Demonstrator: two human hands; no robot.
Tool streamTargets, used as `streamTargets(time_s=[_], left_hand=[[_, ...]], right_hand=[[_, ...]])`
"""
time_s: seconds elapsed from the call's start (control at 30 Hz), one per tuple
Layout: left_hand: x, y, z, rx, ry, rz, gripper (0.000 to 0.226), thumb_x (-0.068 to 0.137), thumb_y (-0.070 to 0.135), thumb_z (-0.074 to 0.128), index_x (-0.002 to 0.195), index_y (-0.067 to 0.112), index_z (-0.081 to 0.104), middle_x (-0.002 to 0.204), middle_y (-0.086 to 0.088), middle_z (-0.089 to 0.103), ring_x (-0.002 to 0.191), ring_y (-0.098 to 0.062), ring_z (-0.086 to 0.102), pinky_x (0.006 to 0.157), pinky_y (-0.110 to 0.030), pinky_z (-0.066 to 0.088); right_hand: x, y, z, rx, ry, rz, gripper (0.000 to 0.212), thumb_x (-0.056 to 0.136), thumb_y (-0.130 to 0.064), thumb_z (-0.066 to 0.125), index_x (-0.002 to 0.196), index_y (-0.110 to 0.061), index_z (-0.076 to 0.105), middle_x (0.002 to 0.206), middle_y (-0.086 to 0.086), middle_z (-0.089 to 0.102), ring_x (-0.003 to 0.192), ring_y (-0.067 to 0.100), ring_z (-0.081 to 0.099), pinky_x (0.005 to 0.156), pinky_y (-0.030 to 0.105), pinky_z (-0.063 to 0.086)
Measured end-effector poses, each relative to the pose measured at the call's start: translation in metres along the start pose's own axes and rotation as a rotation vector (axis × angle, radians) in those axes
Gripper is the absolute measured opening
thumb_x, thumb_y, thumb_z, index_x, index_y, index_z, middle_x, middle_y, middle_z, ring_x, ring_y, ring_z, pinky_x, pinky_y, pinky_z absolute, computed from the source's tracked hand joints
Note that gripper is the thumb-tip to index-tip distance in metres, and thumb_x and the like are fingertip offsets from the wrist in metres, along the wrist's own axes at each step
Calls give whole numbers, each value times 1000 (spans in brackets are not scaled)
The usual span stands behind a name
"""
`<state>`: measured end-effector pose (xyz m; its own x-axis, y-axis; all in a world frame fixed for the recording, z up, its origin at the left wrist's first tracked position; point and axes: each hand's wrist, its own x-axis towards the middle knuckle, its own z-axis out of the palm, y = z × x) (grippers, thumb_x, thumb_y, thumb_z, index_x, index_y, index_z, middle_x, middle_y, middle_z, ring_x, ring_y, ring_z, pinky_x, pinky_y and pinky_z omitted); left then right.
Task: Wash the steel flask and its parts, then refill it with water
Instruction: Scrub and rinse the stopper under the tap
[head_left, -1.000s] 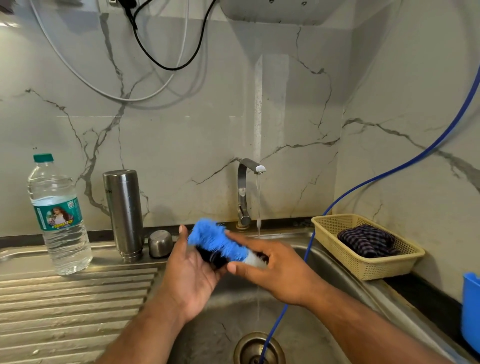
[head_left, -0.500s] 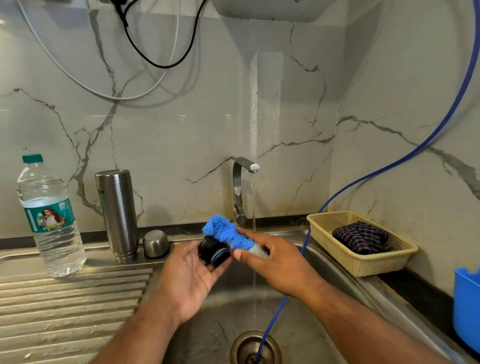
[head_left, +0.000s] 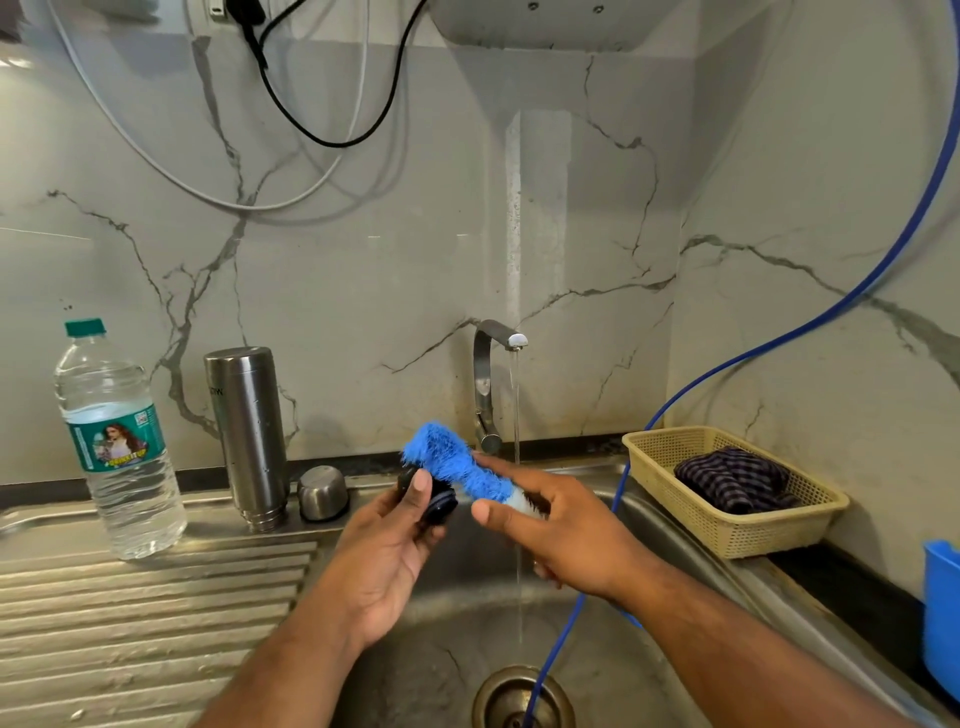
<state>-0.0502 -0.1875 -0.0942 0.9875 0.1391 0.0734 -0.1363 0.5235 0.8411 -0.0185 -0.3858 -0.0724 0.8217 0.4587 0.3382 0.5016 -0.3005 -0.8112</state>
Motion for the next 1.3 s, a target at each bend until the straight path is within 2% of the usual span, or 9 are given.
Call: streamTargets(time_s=[0.1,0.23,0.33,0.5,0.63,0.8,1.17,1.23,1.3], left_hand=[[-2,-1,1,78,31,7,46,84,35,68,118,5,70,105,-11,74,88,-19,58,73,-32,43],[-5,-1,6,49,50,3,55,89,45,60,126,5,65,119,-20,70,98,-28,61,82,-40,54],[-6,0,8,-56,22,-49,61,98,56,46,129,7,64,113,-20,66,87,-25,58,82,-41,52],[-3,1,6,-198,31,-62,45,107,31,33,134,6,59,127,-22,68,110,-31,63,93,-43,49],[-2,-1,4,-197,27,-83,41,100,24,50,133,0,57,126,-25,68,116,-34,66,93,-47,59],[0,0,2,-174,-14,-18,43,89,15,60,127,-4,60,125,-22,70,113,-30,70,94,-43,58],[-2,-4,6,-26,-28,-8,42,92,25,60,127,2,63,128,-24,67,103,-26,69,96,-39,52],[-3,-2,8,-47,-48,-20,47,99,38,52,131,6,62,129,-20,68,113,-28,67,101,-42,49],[-4,1,8,-109,-71,-62,54,104,46,40,137,7,58,132,-19,67,125,-31,61,109,-44,43]], right_hand=[[0,2,-2,-45,28,21,55,94,-47,69,146,-47,50,80,-23,58,56,-20,54,49,5,40],[-3,-1,3,-19,-33,1,53,94,-47,69,143,-50,49,72,-26,62,53,-12,56,49,7,41],[-1,4,5,-64,46,51,56,94,-52,66,146,-50,47,80,-20,57,55,-19,54,47,6,40],[-4,-1,8,-38,-13,-19,56,94,-46,69,146,-47,49,84,-28,59,60,-22,54,52,4,41],[-3,1,5,-75,85,39,56,94,-50,67,146,-50,46,86,-21,57,54,-23,52,46,4,38],[-2,-5,4,-47,14,-29,54,94,-45,69,145,-46,51,80,-26,58,58,-21,54,51,4,40],[-3,1,3,-47,16,50,52,95,-45,69,144,-47,53,67,-27,53,51,-21,51,45,4,37],[-4,-2,4,-30,-34,6,49,95,-41,70,141,-49,52,64,-34,56,54,-22,52,48,3,38],[-3,-3,5,-57,-19,-6,50,95,-44,69,141,-51,51,83,-32,63,62,-24,54,53,2,40]])
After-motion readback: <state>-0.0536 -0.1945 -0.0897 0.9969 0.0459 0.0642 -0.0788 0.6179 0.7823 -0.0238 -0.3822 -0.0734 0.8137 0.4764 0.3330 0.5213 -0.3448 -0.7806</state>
